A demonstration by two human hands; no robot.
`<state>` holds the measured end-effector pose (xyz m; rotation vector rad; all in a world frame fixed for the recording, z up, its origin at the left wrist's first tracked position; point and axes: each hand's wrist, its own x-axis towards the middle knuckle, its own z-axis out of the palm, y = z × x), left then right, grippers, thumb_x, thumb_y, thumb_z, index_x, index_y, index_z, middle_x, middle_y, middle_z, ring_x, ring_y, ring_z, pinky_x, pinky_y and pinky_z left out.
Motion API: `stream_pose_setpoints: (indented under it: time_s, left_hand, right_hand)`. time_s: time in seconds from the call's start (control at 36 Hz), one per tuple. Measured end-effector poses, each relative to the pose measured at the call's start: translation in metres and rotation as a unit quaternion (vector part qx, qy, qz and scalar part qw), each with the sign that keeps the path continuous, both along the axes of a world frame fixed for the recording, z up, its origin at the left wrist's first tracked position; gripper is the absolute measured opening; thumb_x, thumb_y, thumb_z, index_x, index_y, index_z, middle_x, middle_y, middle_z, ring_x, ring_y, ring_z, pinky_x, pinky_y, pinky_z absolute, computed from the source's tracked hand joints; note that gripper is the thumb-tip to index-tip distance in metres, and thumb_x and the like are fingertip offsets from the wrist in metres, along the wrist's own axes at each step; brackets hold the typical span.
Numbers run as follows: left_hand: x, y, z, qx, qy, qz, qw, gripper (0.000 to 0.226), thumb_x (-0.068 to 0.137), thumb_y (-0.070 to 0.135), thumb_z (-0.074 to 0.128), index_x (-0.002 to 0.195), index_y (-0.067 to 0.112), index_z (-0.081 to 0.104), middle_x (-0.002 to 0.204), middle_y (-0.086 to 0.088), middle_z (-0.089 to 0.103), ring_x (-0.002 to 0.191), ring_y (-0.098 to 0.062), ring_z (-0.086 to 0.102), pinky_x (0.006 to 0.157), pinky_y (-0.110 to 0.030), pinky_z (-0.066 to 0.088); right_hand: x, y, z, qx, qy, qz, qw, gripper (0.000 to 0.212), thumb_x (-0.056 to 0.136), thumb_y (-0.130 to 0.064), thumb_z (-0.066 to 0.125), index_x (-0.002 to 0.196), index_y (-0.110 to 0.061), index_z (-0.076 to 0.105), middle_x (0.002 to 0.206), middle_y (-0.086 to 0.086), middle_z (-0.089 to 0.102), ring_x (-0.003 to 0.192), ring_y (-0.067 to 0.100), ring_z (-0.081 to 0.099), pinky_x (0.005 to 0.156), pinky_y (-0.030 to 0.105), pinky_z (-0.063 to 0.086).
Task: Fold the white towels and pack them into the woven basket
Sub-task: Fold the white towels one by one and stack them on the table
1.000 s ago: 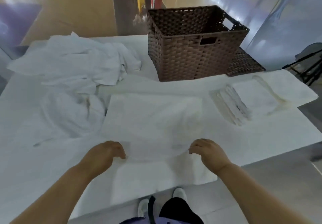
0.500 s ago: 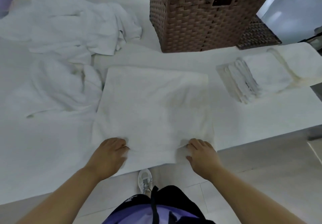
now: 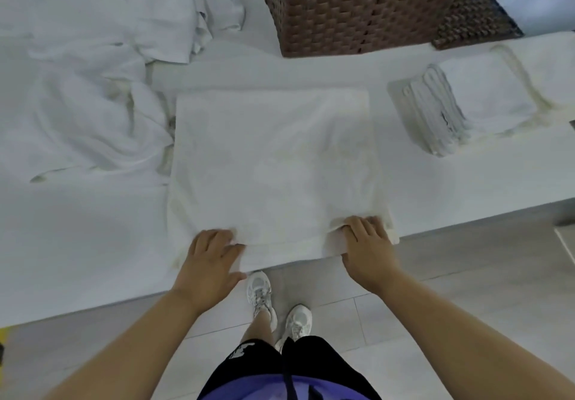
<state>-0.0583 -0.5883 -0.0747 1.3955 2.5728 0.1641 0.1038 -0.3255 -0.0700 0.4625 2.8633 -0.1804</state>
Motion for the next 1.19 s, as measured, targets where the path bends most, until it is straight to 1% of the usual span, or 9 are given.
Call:
stream_pose_setpoints:
  time_s: [0.11, 0.22, 0.42, 0.56, 0.64, 0.75, 0.83, 1.03, 1.19]
  left_hand:
    - [0.005, 0.0, 0.0, -0.014, -0.013, 0.017, 1.0, 0.047, 0.064, 0.038, 0.084, 0.095, 0.006, 0.072, 0.123, -0.021, 0.058, 0.105, -0.043, 0.055, 0.087, -0.054, 0.048]
    - [0.008, 0.001, 0.003, -0.002, 0.011, -0.007, 1.0, 0.066, 0.088, 0.057, 0.03, 0.09, 0.008, 0.074, 0.126, -0.014, 0.061, 0.099, -0.039, 0.062, 0.084, -0.05, 0.051]
    - [0.006, 0.001, 0.001, 0.056, 0.067, -0.014, 0.996, 0.036, 0.078, 0.018, 0.044, 0.088, 0.001, 0.074, 0.116, -0.011, 0.067, 0.092, -0.033, 0.067, 0.074, -0.043, 0.056]
    - [0.003, 0.006, 0.008, 0.089, 0.057, -0.004, 0.994, 0.013, 0.073, -0.003, 0.067, 0.084, -0.003, 0.074, 0.099, -0.013, 0.072, 0.084, -0.031, 0.071, 0.067, -0.044, 0.058]
    - [-0.002, 0.014, 0.026, 0.078, 0.009, 0.034, 0.996, 0.032, 0.053, -0.012, 0.084, 0.081, 0.001, 0.076, 0.095, -0.011, 0.073, 0.077, -0.029, 0.072, 0.061, -0.039, 0.057]
    - [-0.019, 0.029, 0.063, 0.103, -0.043, 0.119, 0.987, 0.018, 0.076, -0.004, 0.071, 0.091, 0.005, 0.076, 0.108, -0.007, 0.071, 0.091, -0.027, 0.069, 0.079, -0.038, 0.053]
    - [-0.043, 0.044, 0.096, 0.109, -0.01, 0.135, 0.985, 0.015, 0.085, 0.01, 0.066, 0.096, 0.009, 0.075, 0.109, -0.003, 0.07, 0.094, -0.026, 0.066, 0.083, -0.031, 0.048]
    - [-0.097, 0.071, 0.203, 0.146, 0.074, 0.133, 0.977, 0.02, 0.078, 0.02, 0.074, 0.095, 0.01, 0.076, 0.108, -0.003, 0.071, 0.104, -0.019, 0.063, 0.086, -0.019, 0.035]
    - [-0.109, 0.079, 0.295, 0.191, 0.119, 0.155, 0.962, 0.024, 0.071, 0.032, 0.08, 0.087, 0.015, 0.076, 0.095, -0.001, 0.072, 0.094, -0.02, 0.062, 0.084, -0.027, 0.043]
  right_hand:
    - [0.004, 0.013, 0.005, -0.025, 0.03, 0.023, 0.999, 0.015, 0.081, -0.003, 0.065, 0.096, -0.001, 0.069, 0.105, 0.011, 0.065, 0.093, 0.033, 0.063, 0.098, 0.046, 0.043]
    - [0.003, 0.025, 0.009, -0.004, 0.008, 0.032, 0.999, 0.021, 0.091, 0.001, 0.05, 0.102, -0.003, 0.068, 0.111, 0.005, 0.062, 0.09, 0.029, 0.058, 0.099, 0.034, 0.037]
    - [-0.003, 0.04, 0.023, -0.024, 0.052, 0.005, 0.998, 0.021, 0.097, -0.013, 0.048, 0.1, -0.005, 0.067, 0.111, -0.001, 0.061, 0.09, 0.024, 0.057, 0.071, 0.026, 0.04]
    - [-0.004, 0.051, 0.038, -0.005, 0.057, 0.024, 0.998, 0.017, 0.094, -0.009, 0.053, 0.098, -0.002, 0.068, 0.108, 0.002, 0.063, 0.089, 0.026, 0.058, 0.065, 0.026, 0.035]
    - [-0.008, 0.06, 0.05, 0.013, 0.058, 0.042, 0.997, 0.018, 0.095, -0.011, 0.053, 0.103, -0.003, 0.068, 0.111, 0.0, 0.062, 0.093, 0.023, 0.057, 0.066, 0.025, 0.037]
    - [-0.023, 0.073, 0.078, 0.008, 0.095, 0.018, 0.995, 0.018, 0.095, -0.015, 0.054, 0.099, -0.005, 0.069, 0.107, 0.0, 0.063, 0.094, 0.022, 0.058, 0.072, 0.029, 0.044]
    - [-0.041, 0.084, 0.11, -0.013, 0.138, -0.01, 0.99, 0.019, 0.095, -0.017, 0.053, 0.095, -0.004, 0.068, 0.099, 0.004, 0.063, 0.091, 0.024, 0.058, 0.074, 0.034, 0.047]
    - [-0.079, 0.111, 0.215, 0.015, 0.228, -0.02, 0.973, 0.021, 0.096, -0.014, 0.05, 0.089, -0.001, 0.065, 0.093, 0.015, 0.063, 0.089, 0.033, 0.058, 0.079, 0.04, 0.045]
    - [-0.083, 0.128, 0.301, 0.016, 0.29, -0.021, 0.957, 0.02, 0.092, -0.024, 0.06, 0.084, -0.008, 0.07, 0.09, 0.003, 0.065, 0.083, 0.021, 0.057, 0.076, 0.03, 0.041]
